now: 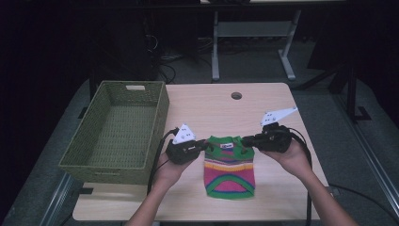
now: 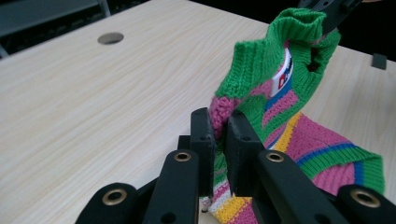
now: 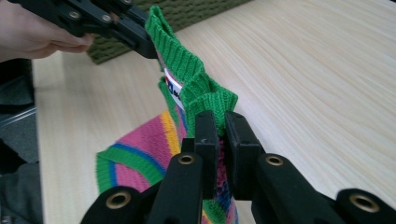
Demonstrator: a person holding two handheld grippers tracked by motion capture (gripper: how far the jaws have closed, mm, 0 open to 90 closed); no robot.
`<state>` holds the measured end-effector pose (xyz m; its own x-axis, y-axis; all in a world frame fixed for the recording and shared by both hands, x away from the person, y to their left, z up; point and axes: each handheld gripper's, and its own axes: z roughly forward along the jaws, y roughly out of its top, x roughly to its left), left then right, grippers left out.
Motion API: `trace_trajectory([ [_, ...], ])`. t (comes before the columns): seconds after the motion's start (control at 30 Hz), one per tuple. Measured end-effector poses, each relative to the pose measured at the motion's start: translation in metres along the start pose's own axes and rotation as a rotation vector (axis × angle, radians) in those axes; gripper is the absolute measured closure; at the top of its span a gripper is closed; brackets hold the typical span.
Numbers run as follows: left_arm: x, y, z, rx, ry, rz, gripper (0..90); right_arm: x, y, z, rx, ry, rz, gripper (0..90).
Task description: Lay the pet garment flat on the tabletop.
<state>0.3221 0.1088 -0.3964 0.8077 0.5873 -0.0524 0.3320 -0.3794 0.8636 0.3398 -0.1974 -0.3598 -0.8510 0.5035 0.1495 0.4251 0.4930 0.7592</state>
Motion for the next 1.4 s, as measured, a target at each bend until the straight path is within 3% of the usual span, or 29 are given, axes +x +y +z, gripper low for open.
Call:
trace_trajectory([
  [0.37, 0.012, 0.000, 0.017, -0.017, 0.014, -0.063, 82.0, -0.023, -0.003, 0.011, -0.013, -0.058, 0.054, 84.2],
  [0.47, 0.019, 0.005, 0.029, -0.025, 0.059, -0.083, 75.0, -0.031, -0.004, 0.017, -0.033, -0.105, 0.078, 82.5],
  [0.53, 0.026, 0.009, 0.036, -0.023, 0.103, -0.113, 53.7, -0.044, 0.000, 0.023, -0.078, -0.182, 0.136, 62.6],
  [0.57, 0.029, 0.010, 0.039, -0.029, 0.100, -0.127, 48.4, -0.055, 0.003, 0.026, -0.079, -0.211, 0.182, 57.5],
  [0.67, 0.034, 0.010, 0.041, -0.029, 0.106, -0.136, 42.6, -0.071, 0.006, 0.031, -0.080, -0.181, 0.246, 50.0],
  [0.77, 0.033, 0.008, 0.042, -0.009, 0.095, -0.123, 41.3, -0.075, 0.004, 0.034, -0.050, -0.160, 0.243, 45.8],
  [0.83, 0.031, 0.006, 0.042, -0.002, 0.080, -0.122, 41.4, -0.074, 0.000, 0.035, -0.010, -0.153, 0.235, 44.5],
  [0.93, 0.027, 0.002, 0.042, 0.007, 0.055, -0.120, 42.1, -0.072, -0.009, 0.035, -0.003, -0.123, 0.235, 45.0],
  [1.1, 0.021, -0.007, 0.043, 0.026, 0.014, -0.114, 48.8, -0.062, -0.024, 0.036, 0.060, -0.104, 0.212, 50.8],
  [1.27, 0.019, -0.012, 0.044, 0.079, -0.054, -0.096, 64.7, -0.053, -0.034, 0.036, 0.092, -0.075, 0.189, 59.7],
  [1.4, 0.011, -0.014, 0.047, 0.146, -0.072, -0.036, 80.8, -0.044, -0.041, 0.037, 0.128, -0.062, 0.168, 75.5],
])
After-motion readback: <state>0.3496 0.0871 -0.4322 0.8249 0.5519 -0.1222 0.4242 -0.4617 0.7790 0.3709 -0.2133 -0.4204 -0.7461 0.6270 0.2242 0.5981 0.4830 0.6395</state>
